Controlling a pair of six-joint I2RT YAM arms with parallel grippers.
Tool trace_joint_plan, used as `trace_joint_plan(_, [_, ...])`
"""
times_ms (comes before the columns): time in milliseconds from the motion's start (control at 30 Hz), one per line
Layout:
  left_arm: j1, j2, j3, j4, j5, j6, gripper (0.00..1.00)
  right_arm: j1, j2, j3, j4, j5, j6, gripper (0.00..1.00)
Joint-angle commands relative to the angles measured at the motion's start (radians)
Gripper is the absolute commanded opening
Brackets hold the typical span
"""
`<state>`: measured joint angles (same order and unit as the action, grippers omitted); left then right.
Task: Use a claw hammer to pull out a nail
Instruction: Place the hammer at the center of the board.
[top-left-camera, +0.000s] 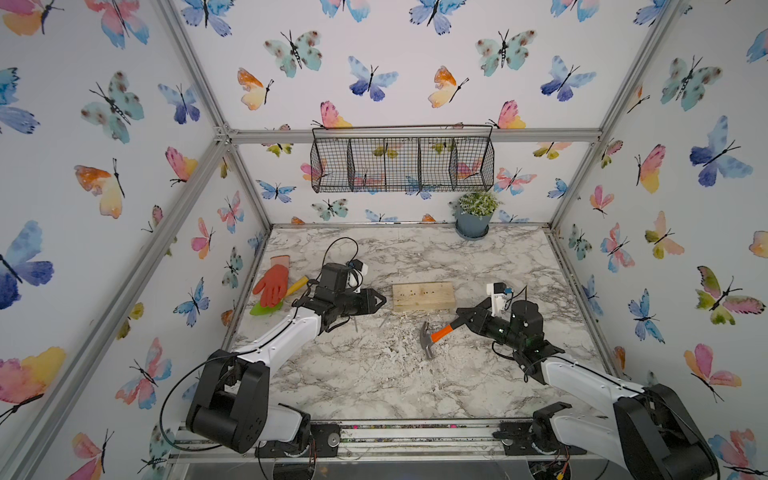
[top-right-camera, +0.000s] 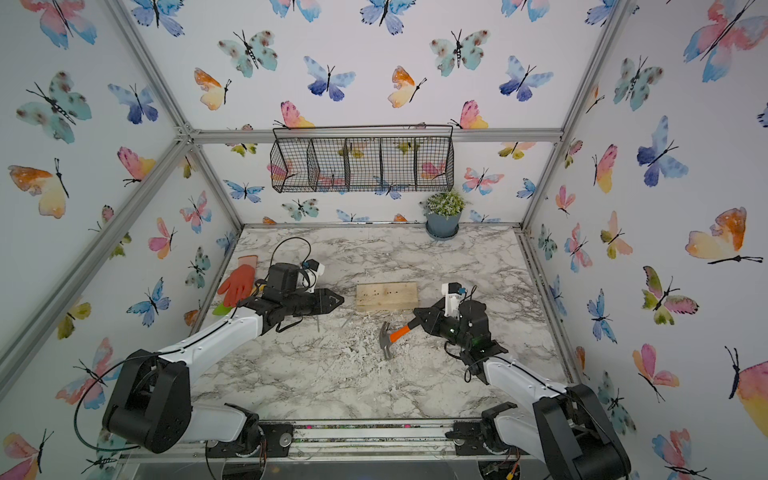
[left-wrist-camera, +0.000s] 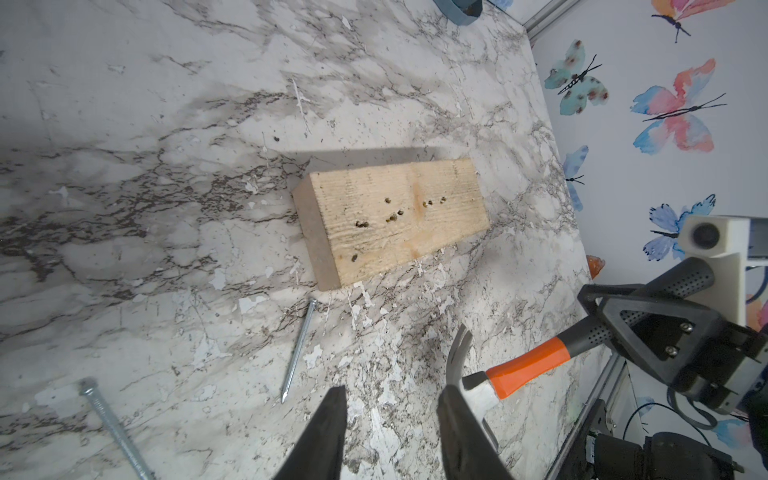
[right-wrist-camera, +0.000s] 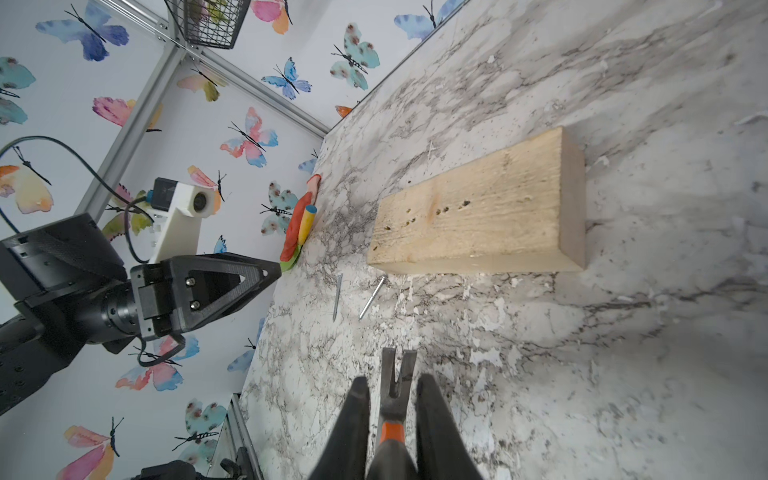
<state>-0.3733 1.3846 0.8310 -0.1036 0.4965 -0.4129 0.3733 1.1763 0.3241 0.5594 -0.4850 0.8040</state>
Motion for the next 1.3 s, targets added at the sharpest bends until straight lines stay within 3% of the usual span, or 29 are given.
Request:
trace_joint_plan(0, [-0.009,-0.012,-0.003,0.018,0.017,-0.003,0.38,-0.005,0.007,-0.002,0.16,-0.041,0.026,0.07])
trace_joint_plan(200, [-0.012,-0.009,0.0,0.018,0.011,-0.003,0.38,-0.007,0.049,-0.035,0.223,-0.051,0.031,0.16])
trace_joint_plan(433, [-0.013,-0.004,0.007,0.006,0.005,0.0,0.38,-0.026,0.061,-0.062,0.225,-0.027,0.009,0.43])
trace_joint_plan(533, [-0.015,-0.006,0.007,0.005,0.004,-0.003,0.38,-0.05,0.062,-0.072,0.212,-0.017,0.006,0.49])
trace_joint_plan(1267, [-0.016,-0.021,-0.003,-0.015,-0.004,0.008,0.38,-0.152,0.178,-0.109,0.149,0.158,0.004,0.53])
